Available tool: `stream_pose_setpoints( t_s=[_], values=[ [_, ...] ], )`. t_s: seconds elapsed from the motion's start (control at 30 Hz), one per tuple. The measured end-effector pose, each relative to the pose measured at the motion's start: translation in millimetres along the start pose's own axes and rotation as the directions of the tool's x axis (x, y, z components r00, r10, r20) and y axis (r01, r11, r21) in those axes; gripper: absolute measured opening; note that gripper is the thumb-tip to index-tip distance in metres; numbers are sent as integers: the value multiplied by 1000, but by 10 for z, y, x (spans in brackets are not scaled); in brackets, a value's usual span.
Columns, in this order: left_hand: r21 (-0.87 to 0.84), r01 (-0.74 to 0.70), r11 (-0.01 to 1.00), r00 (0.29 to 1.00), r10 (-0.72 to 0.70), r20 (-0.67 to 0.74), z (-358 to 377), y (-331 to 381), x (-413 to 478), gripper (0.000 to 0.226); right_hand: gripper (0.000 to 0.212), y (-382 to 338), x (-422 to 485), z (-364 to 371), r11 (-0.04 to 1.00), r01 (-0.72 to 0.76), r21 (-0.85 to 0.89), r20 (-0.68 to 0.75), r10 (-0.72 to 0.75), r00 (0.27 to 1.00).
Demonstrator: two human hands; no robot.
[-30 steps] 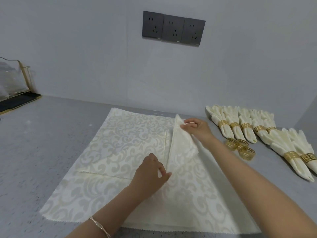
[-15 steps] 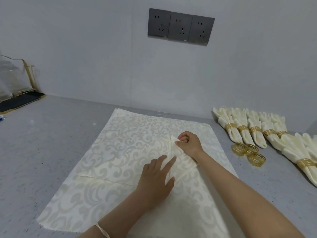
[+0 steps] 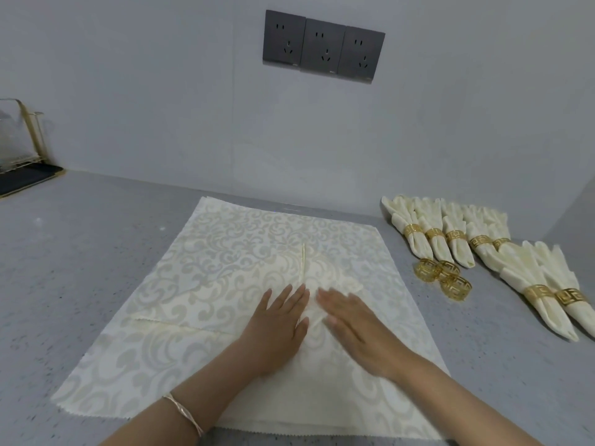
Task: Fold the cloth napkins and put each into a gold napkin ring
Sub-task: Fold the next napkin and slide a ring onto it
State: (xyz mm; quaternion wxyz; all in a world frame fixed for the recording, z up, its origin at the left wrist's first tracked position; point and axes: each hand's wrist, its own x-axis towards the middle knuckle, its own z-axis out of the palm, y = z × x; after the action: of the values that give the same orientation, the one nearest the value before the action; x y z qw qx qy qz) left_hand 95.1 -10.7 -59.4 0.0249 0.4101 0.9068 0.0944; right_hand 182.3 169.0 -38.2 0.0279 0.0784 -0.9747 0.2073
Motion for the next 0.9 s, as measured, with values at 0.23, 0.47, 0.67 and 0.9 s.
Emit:
stream_pose_setpoints(
  t_s=[0.23, 0.47, 0.67, 0.9],
  values=[
    [21, -6, 1000, 1000, 5, 19, -4, -19, 0, 64, 55, 127, -60, -27, 993, -56, -105, 159, 73, 985],
    [-12, 10, 1000, 1000, -10, 29, -24, -12, -9, 54, 55, 452, 109, -124, 972, -203, -122, 107, 217, 970],
    [-448, 87, 890, 996, -63, 69, -129, -55, 38, 50, 52, -24, 32, 36, 1000, -14, -8, -5, 14, 1000],
    [-873, 235, 428, 972, -105, 210, -184, -233, 149, 79, 37, -378, 77, 230, 981, 135, -141, -97, -149, 984]
  ],
)
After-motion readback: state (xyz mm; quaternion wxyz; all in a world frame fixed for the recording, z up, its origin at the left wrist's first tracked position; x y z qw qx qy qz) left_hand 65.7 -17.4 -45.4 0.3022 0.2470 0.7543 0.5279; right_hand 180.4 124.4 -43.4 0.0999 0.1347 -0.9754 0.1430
